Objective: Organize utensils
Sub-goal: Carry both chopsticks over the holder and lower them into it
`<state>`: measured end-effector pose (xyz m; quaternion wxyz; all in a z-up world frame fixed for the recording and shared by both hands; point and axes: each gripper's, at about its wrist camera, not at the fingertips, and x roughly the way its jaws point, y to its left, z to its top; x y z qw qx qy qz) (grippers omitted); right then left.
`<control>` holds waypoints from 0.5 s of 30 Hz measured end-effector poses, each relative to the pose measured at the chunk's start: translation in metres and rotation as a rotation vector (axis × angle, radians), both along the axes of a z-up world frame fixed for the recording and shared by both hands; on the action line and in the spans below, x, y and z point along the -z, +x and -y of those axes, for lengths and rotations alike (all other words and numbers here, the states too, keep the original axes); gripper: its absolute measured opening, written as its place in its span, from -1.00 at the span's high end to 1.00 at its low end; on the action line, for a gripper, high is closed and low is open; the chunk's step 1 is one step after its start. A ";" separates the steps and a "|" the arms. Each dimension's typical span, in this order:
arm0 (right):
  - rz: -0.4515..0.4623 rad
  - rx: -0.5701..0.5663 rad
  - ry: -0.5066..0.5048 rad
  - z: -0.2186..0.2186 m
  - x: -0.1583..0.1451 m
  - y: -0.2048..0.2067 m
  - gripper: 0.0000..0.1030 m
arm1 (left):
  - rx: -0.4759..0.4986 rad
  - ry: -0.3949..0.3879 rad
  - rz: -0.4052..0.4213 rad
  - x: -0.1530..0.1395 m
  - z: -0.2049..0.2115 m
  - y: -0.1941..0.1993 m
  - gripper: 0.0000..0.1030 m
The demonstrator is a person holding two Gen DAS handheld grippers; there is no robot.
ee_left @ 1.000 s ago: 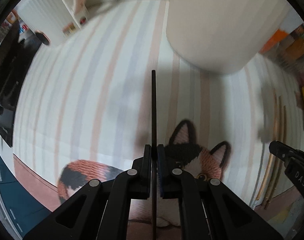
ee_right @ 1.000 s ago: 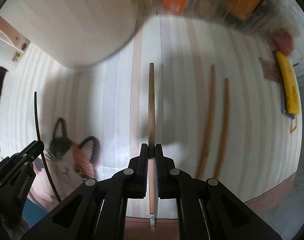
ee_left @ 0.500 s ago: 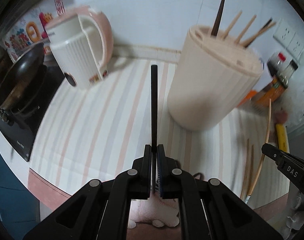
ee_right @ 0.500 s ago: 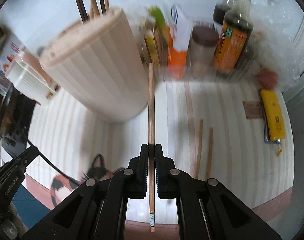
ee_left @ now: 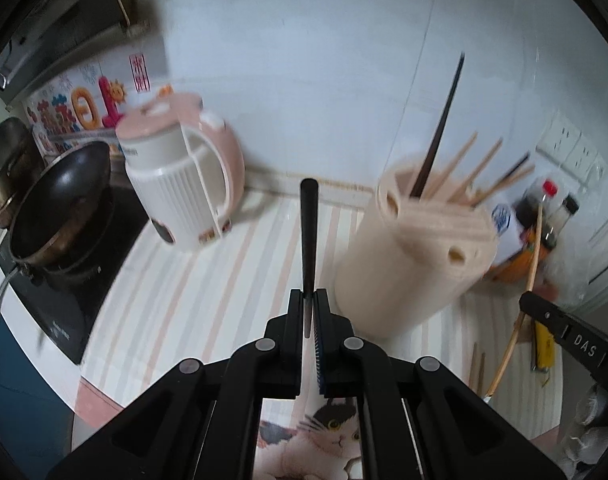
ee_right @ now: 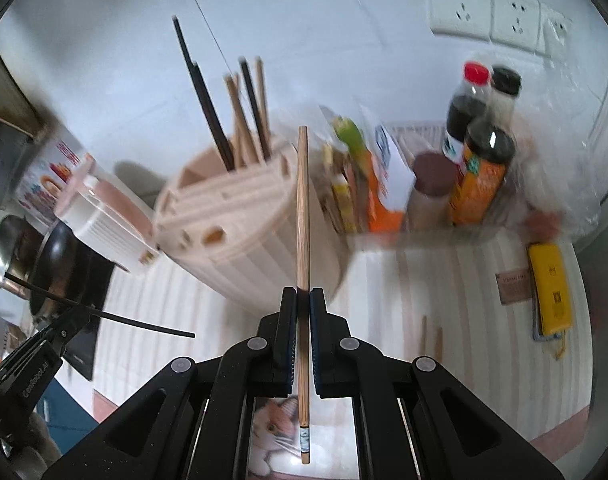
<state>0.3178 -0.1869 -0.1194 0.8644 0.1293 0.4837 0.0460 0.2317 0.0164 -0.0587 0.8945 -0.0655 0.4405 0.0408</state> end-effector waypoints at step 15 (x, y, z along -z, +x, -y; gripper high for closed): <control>0.225 -0.004 0.108 0.005 -0.117 0.067 0.87 | 0.096 -0.102 0.202 -0.138 0.022 0.030 0.95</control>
